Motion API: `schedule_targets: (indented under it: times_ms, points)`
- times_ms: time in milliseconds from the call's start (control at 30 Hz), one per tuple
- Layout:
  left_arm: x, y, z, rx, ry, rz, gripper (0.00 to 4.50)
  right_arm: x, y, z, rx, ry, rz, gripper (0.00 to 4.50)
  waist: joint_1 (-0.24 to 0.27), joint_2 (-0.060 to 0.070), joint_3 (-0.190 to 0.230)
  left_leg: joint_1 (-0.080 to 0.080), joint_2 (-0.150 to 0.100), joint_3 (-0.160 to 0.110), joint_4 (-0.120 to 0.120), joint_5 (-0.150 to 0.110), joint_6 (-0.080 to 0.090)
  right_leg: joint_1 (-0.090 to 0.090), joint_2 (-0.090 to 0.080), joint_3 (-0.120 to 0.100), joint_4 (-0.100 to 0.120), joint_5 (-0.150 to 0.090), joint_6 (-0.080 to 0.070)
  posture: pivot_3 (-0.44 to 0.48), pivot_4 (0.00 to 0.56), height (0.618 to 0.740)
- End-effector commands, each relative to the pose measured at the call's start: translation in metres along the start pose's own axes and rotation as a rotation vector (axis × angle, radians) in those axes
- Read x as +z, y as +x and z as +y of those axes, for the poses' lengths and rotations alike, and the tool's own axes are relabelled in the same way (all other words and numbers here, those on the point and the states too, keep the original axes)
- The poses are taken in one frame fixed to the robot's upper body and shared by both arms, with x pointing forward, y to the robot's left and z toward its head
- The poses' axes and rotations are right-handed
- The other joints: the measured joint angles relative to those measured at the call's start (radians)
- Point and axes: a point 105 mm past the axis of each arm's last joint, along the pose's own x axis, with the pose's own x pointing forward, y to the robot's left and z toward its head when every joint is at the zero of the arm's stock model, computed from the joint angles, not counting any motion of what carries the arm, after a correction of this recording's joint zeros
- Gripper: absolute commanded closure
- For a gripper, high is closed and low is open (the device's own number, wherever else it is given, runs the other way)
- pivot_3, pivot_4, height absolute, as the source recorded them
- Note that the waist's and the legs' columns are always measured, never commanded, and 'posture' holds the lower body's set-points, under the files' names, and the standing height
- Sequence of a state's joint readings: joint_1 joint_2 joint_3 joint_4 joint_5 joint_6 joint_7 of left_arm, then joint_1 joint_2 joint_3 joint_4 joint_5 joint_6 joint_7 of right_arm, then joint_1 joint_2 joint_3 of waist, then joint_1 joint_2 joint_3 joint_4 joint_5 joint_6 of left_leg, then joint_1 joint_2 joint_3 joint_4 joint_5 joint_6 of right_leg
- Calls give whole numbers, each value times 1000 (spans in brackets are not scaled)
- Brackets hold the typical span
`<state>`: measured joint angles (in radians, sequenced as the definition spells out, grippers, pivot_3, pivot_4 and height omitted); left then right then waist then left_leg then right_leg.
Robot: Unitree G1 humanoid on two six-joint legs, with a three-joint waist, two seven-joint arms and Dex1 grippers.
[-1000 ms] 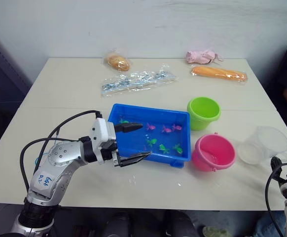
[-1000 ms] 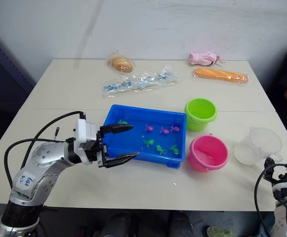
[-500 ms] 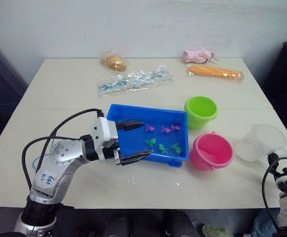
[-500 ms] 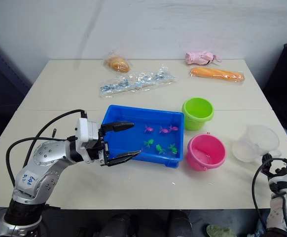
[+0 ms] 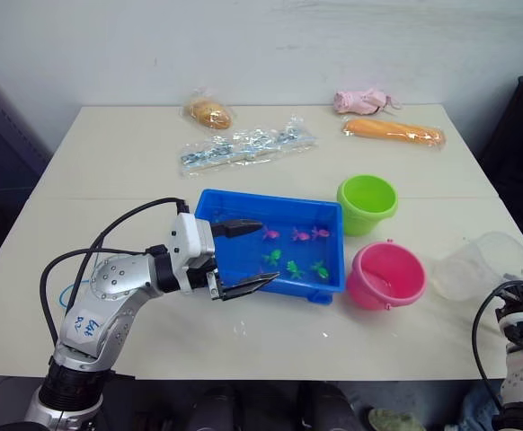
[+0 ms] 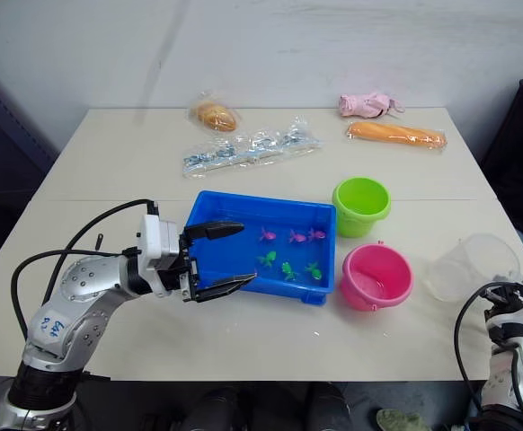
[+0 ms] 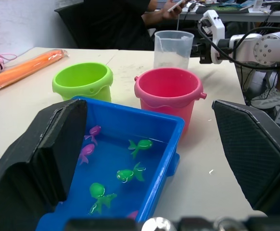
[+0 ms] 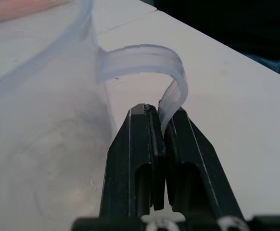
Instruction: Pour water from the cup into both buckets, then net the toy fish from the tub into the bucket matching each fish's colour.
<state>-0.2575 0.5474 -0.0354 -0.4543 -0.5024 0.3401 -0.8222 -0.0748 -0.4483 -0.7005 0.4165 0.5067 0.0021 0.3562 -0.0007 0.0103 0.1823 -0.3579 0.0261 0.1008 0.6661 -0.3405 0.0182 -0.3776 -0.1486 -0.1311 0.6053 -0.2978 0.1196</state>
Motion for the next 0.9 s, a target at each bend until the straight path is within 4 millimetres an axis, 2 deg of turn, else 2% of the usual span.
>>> schedule_targets:
  times_ms: [33, 233, 367, 467, 567, 900]
  points:
    - [6, -9, 2, 32, 15, -13, 0, 51, -8, 11, 70, -157, -144, 4471, 0, 4, 1, 0, 0, 0, 0, 0, 0, 0, 0, 1, 0, 0, 0, 0, 150, 740]
    - [2, -11, -1, -2, -18, -1, 0, 94, -23, 39, 182, -457, -225, 4471, -1, 5, 3, 1, 0, 2, -1, 0, 0, -1, 0, 1, -3, 0, 1, 0, 150, 740]
    - [-1, -8, -2, -36, -42, -8, 0, 105, -35, 71, 318, -773, -215, 4471, 1, 5, 3, 0, 0, 2, -1, 0, 0, -2, 0, 1, -4, 0, 1, 0, 150, 740]
    - [-4, -6, -3, -56, -54, -12, 0, 116, -41, 83, 321, -846, -248, 4471, 3, 5, 4, 0, 0, 2, -1, 0, 0, -2, 1, 1, -4, 0, 1, 0, 150, 740]
    - [-2, -2, -3, -50, -109, -50, 0, 118, -46, 99, 382, -957, -258, 4471, 3, 4, 4, 0, 0, 3, -1, 0, 0, -2, 1, 1, -4, 1, 1, 0, 150, 740]
    - [-4, 5, -3, -55, -128, -58, 0, 128, -43, 105, 351, -1141, -309, 4471, 10, 2, 6, 0, 0, 3, -1, 0, 0, -2, 1, 1, -5, 1, 1, 0, 150, 740]
